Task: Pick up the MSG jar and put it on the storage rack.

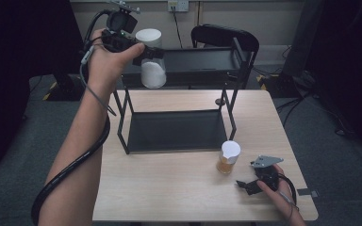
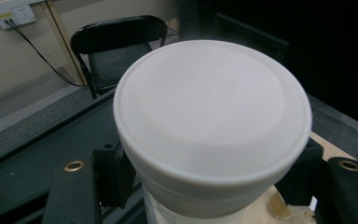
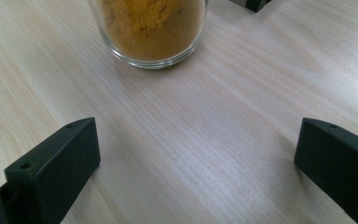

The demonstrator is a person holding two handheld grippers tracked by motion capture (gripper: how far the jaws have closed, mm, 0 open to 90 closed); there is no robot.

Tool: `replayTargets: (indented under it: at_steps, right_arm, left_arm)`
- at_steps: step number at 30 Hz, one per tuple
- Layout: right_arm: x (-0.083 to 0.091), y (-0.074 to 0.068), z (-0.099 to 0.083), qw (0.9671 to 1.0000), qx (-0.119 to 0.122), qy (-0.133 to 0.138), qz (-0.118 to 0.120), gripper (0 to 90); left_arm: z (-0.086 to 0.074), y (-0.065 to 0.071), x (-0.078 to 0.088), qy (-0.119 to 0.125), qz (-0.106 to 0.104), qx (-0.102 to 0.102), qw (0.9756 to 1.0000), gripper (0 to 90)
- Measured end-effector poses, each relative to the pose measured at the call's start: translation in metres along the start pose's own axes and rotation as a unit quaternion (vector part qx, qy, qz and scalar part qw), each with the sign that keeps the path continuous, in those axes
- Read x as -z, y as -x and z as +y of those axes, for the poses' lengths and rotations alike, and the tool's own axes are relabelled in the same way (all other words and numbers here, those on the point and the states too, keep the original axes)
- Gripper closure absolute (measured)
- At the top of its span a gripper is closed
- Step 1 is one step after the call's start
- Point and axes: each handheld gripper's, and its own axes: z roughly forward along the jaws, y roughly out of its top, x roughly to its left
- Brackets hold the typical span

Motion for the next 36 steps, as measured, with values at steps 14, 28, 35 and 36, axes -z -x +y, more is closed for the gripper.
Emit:
replayTargets:
  at_steps: [14,28,35,36]
  right_arm:
    - [0.000,0.000,0.000,1.0000,0.000,0.000,0.000,0.0]
    - [0.000,0.000,0.000,1.0000,-0.001,0.000,0.000,0.0]
    - [0.000,0.000,0.000,1.0000,-0.001,0.000,0.000,0.0]
    - [0.000,0.000,0.000,1.0000,-0.001,0.000,0.000,0.0]
  left_arm:
    - [0.019,-0.012,-0.003,0.004,0.011,0.007,0.9999,34.3]
    - [0.030,-0.034,-0.026,-0.005,0.013,0.015,0.9998,34.2]
    - [0.031,-0.043,-0.043,-0.011,0.021,0.020,0.9995,34.2]
    - [0.031,-0.044,-0.045,-0.010,0.022,0.023,0.9995,34.2]
